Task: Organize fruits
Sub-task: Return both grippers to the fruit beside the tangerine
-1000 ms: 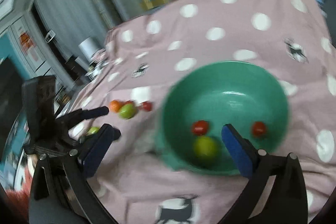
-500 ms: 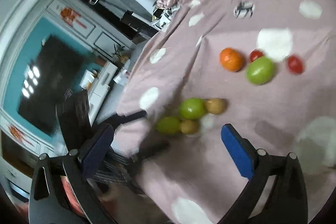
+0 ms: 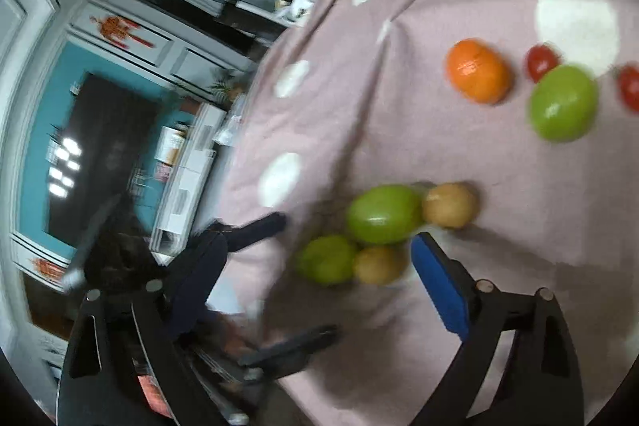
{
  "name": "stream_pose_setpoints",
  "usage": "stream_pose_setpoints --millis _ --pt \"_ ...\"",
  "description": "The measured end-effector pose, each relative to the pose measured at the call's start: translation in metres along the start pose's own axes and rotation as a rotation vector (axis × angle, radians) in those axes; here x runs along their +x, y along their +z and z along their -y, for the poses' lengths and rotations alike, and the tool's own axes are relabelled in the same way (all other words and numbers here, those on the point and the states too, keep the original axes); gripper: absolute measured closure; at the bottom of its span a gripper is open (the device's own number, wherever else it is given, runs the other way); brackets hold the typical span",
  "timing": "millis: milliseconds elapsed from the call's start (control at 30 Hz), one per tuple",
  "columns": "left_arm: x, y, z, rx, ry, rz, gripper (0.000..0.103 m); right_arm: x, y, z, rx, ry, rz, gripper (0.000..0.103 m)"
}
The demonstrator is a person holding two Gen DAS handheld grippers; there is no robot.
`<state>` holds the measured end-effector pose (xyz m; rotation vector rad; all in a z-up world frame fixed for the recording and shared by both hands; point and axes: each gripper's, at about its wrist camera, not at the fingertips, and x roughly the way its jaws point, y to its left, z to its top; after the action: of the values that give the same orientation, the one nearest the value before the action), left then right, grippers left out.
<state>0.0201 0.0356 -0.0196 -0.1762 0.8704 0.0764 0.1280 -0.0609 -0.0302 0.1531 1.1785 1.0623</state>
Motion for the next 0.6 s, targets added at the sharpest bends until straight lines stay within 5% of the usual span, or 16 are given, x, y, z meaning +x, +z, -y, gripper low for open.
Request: stream_pose_setpoints --millis 100,233,300,533,600 --pt "0.001 -0.002 0.008 0.045 0.014 0.0 0.001 -0.008 -0.001 -0.004 -0.088 -0.103 0.025 0.009" --pt "0.006 0.001 0.007 0.043 0.023 -0.02 0.001 -0.002 -0.003 -0.005 -0.151 -0.2 0.006 0.029" --pt "0.004 0.008 0.008 0.032 0.037 -0.006 0.001 -0.002 -0.002 0.001 -0.16 -0.268 0.018 0.03" --pt "0.002 0.014 0.018 -0.038 -0.02 0.004 0.002 -0.01 0.009 0.027 -0.085 -0.3 0.033 0.03" --pt "-0.003 0.014 0.021 -0.044 -0.01 0.014 0.009 -0.008 0.01 0.027 -0.085 -0.323 0.027 0.035"
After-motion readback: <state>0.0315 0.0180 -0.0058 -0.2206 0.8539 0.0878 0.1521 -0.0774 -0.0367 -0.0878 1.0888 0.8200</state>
